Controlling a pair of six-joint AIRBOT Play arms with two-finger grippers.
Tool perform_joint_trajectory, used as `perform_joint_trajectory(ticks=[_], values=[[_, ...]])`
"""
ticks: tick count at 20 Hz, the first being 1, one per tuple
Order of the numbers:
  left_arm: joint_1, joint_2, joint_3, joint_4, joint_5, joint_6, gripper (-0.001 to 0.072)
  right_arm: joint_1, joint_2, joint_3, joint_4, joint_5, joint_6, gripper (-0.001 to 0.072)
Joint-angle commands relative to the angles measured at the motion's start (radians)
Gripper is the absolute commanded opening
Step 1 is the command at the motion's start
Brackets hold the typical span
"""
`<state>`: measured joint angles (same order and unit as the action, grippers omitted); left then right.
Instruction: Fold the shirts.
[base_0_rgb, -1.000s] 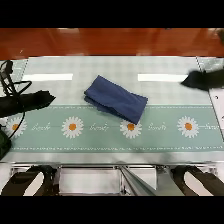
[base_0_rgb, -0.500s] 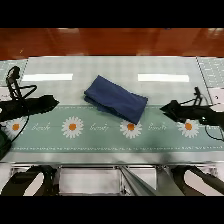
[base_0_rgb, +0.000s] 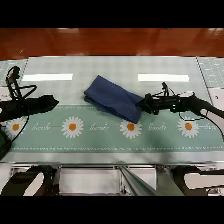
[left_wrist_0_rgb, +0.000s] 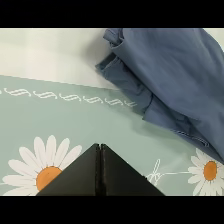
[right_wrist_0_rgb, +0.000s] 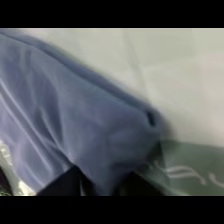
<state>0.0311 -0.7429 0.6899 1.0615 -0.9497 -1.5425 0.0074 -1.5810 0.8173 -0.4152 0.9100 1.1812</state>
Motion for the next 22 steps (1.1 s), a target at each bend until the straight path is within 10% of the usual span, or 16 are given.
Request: perform_joint_trajectory(ticks=[1,22], values=[[0.000,0.000,-0.001,0.000,0.001,0.000,0.0023,0.050,-0.034,0.090,-0.014,0.035,0.026,0.0038],[0.000,0.000,0.000,-0.015,0.003,0.000,0.0023,-0.183,0.247,0.994,-0.657,0.527,0.375,0.0023]])
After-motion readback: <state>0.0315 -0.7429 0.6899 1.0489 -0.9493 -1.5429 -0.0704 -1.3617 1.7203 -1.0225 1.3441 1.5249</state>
